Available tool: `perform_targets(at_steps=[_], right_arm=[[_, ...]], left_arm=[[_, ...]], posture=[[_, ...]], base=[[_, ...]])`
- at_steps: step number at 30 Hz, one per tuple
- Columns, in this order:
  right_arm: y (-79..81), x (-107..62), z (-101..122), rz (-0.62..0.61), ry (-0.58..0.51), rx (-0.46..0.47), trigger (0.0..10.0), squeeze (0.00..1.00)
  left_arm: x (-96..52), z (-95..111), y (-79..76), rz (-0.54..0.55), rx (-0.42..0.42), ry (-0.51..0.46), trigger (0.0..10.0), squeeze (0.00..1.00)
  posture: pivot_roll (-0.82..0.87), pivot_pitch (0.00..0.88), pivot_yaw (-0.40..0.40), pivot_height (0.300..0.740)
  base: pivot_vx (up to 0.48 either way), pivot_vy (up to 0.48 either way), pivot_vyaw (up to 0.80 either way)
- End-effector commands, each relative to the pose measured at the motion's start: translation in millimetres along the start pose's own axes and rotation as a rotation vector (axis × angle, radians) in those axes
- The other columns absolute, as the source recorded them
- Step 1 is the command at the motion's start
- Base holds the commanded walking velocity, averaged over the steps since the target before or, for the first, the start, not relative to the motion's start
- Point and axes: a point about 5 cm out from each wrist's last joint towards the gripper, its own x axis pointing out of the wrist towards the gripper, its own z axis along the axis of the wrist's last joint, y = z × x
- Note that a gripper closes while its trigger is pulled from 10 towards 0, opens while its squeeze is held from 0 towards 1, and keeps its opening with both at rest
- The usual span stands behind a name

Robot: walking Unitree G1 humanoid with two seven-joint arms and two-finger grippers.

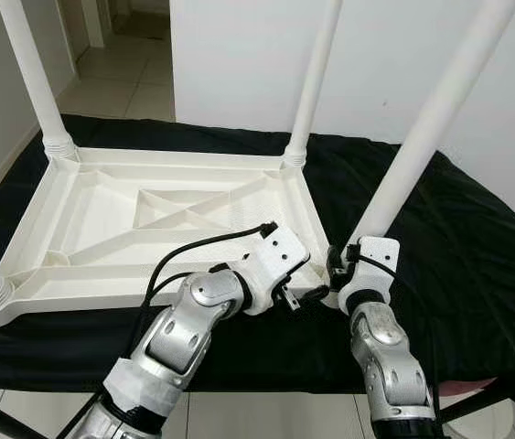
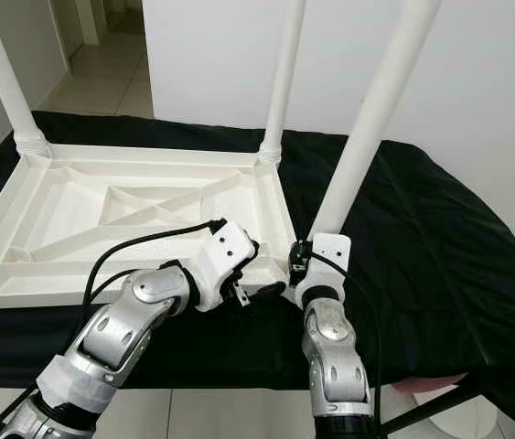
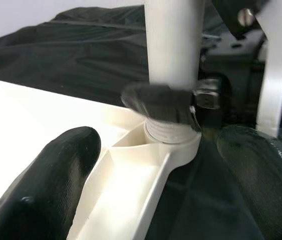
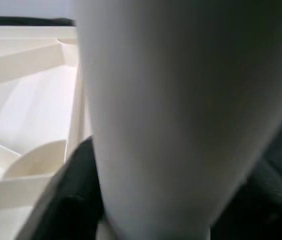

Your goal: Building children table

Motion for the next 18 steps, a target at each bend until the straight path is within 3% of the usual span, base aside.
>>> perform_targets(at_steps=[1, 9, 18], right_arm=[[0.6, -2.4, -1, 0.017, 0.005, 0.013, 10.0, 1.00], [-3.6, -3.8, 4, 0.044, -0.024, 0.001, 10.0, 1.00], [-16.6, 1.0, 1, 0.058, -0.007, -0.040, 10.0, 1.00]], left_arm=[[0.2, -1, 5.7, 0.083, 0.013, 0.005, 10.0, 0.00], [-4.0, -4, 8.3, 0.084, 0.046, -0.001, 10.0, 0.00], [-9.9, -4, 15.5, 0.022, -0.016, -0.020, 10.0, 0.00]], posture=[[-0.07, 0.000, -0.108, 0.740], [-0.07, 0.000, -0.087, 0.740], [-0.09, 0.000, -0.075, 0.740]], base=[[0.000, 0.000, 0.00], [0.000, 0.000, 0.00], [0.000, 0.000, 0.00]])
